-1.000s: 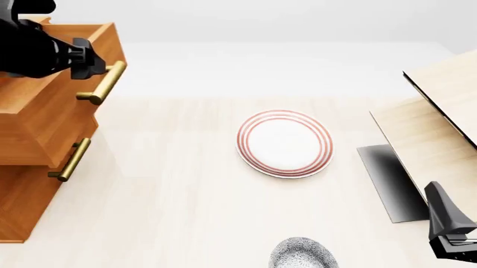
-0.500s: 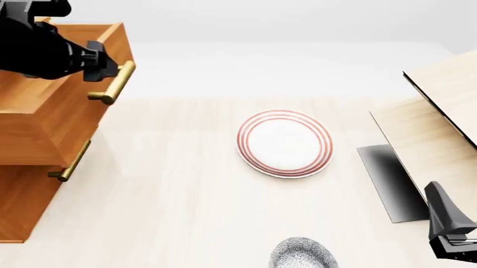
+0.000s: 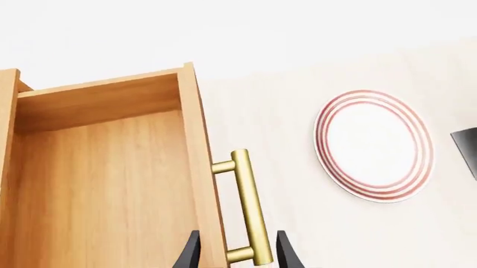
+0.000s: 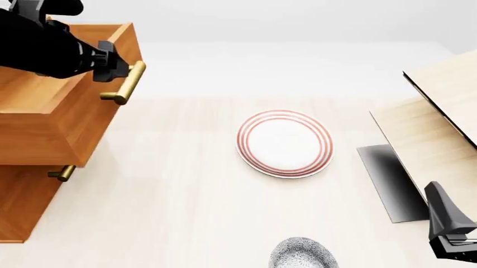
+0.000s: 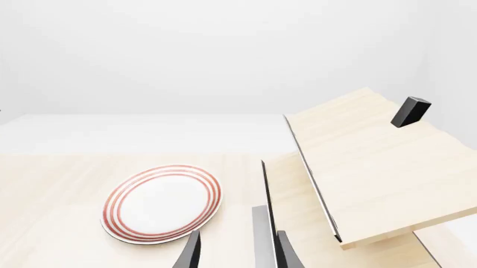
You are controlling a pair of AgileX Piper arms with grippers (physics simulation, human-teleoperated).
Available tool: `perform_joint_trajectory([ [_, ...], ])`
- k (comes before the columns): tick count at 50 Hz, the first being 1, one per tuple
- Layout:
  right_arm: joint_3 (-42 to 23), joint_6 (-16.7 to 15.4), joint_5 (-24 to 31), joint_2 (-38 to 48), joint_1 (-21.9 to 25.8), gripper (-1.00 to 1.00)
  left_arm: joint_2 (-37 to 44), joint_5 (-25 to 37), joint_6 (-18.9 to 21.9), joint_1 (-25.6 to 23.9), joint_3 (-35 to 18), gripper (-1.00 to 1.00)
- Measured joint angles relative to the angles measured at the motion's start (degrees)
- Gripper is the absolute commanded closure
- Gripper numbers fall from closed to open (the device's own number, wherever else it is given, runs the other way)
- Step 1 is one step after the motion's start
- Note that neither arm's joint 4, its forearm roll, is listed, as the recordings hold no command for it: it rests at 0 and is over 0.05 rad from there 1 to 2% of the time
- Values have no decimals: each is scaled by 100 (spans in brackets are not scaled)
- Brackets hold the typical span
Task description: Open the top drawer of the cabinet and put the bowl in it.
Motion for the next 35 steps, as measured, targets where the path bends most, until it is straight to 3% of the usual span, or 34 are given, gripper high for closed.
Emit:
perform_joint_trajectory([
  [35,0,0,0,0,0,-100,83,-150,6,-537,6,-100],
])
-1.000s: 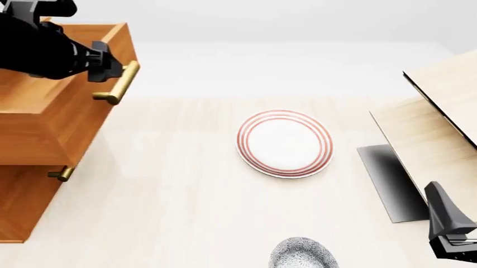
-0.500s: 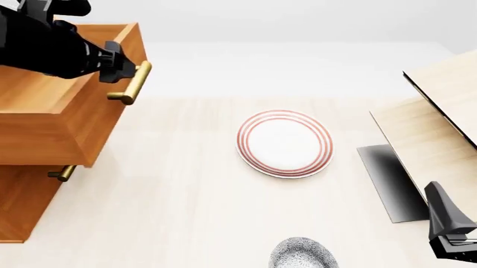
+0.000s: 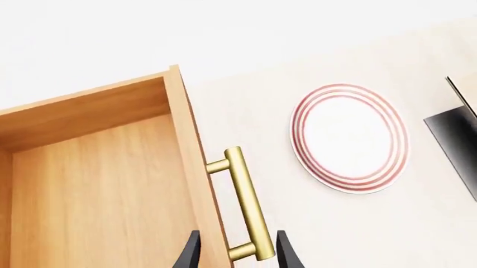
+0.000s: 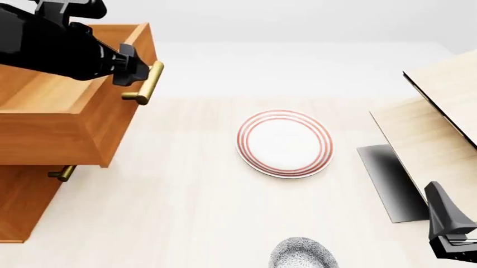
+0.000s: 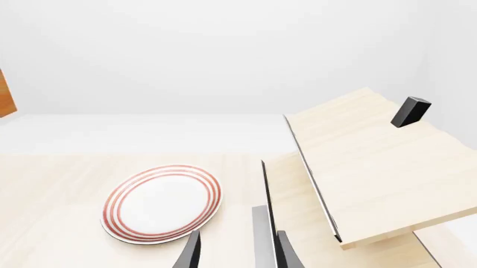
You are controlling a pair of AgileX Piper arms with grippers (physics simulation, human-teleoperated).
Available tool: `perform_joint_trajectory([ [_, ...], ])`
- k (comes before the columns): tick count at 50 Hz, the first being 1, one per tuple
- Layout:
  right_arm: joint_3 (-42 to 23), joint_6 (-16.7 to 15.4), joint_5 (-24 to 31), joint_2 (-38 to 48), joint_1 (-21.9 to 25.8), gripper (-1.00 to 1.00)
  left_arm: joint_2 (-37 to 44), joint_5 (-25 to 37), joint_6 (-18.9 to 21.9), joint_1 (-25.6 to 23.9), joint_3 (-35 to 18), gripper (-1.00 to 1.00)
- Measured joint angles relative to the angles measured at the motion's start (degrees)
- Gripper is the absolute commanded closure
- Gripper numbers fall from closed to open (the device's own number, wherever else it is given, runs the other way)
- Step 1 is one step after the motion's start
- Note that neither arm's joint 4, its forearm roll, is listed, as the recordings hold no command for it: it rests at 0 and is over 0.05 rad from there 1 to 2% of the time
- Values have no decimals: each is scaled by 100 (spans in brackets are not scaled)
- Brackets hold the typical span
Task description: Open the top drawer of the cabinet and put the bowl in it.
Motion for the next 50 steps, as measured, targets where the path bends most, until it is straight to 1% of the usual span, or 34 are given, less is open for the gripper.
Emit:
perform_joint_trajectory([
  [5,0,0,0,0,0,-100,-2,-8,-21,-14,7,-100],
  [9,0,-1,0,0,0,-100,8,-1,-153,-51,-6,-100],
  [26,0,0,0,0,0,-100,12,11,-210,-89,-9,-100],
  [50,0,0,0,0,0,-100,-244,219,305,-80,-104,-100],
])
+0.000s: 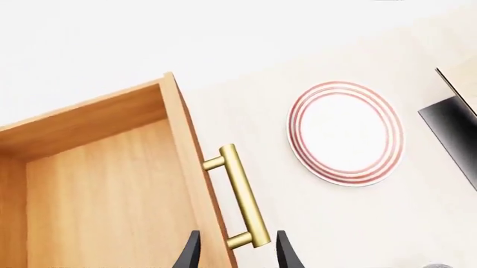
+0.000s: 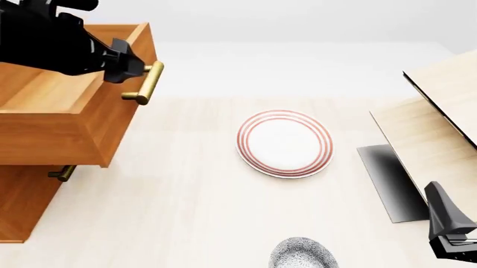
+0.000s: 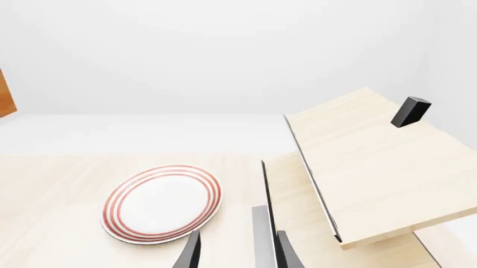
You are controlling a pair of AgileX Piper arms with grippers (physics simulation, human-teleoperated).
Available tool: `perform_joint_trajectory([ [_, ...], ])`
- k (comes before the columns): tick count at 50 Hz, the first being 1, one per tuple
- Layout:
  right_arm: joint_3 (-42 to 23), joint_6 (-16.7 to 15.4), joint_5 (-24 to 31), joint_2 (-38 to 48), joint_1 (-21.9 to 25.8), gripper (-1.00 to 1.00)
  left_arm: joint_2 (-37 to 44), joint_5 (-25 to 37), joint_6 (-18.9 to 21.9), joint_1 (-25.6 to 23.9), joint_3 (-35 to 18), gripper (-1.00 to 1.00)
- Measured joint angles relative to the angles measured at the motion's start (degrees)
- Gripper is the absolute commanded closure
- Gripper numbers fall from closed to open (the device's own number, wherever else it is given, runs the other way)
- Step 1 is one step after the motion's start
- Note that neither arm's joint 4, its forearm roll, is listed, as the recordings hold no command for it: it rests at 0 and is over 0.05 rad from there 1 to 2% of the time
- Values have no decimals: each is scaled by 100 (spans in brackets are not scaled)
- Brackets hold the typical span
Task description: Open the top drawer of the cabinet and put the bowl in it.
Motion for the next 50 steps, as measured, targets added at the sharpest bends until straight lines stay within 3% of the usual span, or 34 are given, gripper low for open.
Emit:
perform_joint_trajectory([
  [25,0,-1,0,0,0,-100,-256,199,382,-19,-129,-100],
  [50,0,0,0,0,0,-100,-437,146,763,-667,-248,-100],
])
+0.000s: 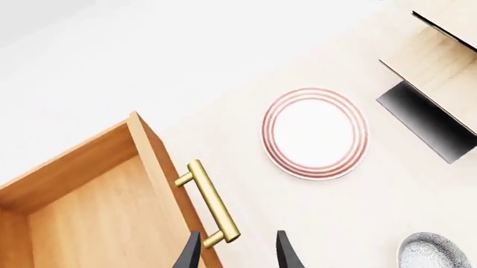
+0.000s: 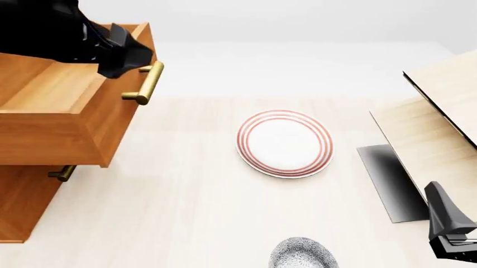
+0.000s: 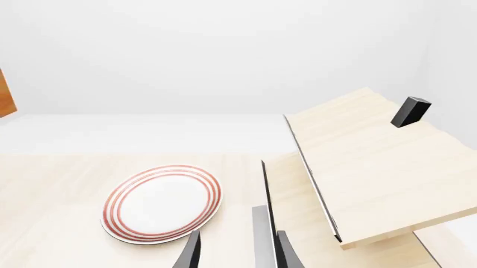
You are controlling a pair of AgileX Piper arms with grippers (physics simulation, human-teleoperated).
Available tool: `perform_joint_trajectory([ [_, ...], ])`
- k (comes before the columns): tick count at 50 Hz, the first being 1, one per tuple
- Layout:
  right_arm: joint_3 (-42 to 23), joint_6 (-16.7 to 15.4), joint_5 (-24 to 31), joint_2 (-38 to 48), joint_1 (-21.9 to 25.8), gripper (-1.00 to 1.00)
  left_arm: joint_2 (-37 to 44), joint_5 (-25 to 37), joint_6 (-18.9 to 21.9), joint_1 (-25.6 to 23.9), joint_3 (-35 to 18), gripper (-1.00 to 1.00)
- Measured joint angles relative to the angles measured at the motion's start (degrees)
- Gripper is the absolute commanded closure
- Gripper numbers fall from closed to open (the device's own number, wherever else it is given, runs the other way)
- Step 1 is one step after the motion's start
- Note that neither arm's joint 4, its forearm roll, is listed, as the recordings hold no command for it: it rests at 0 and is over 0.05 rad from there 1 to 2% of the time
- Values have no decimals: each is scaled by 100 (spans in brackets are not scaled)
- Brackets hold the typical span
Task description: Open the top drawer of the cabinet and put the bowl in it.
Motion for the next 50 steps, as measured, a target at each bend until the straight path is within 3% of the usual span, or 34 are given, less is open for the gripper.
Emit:
perform_joint_trajectory([
  [31,0,0,0,0,0,-100,-179,-422,57,-1026,461,-100],
  [50,0,0,0,0,1,-100,-59,-1027,-245,-1718,921,-100],
])
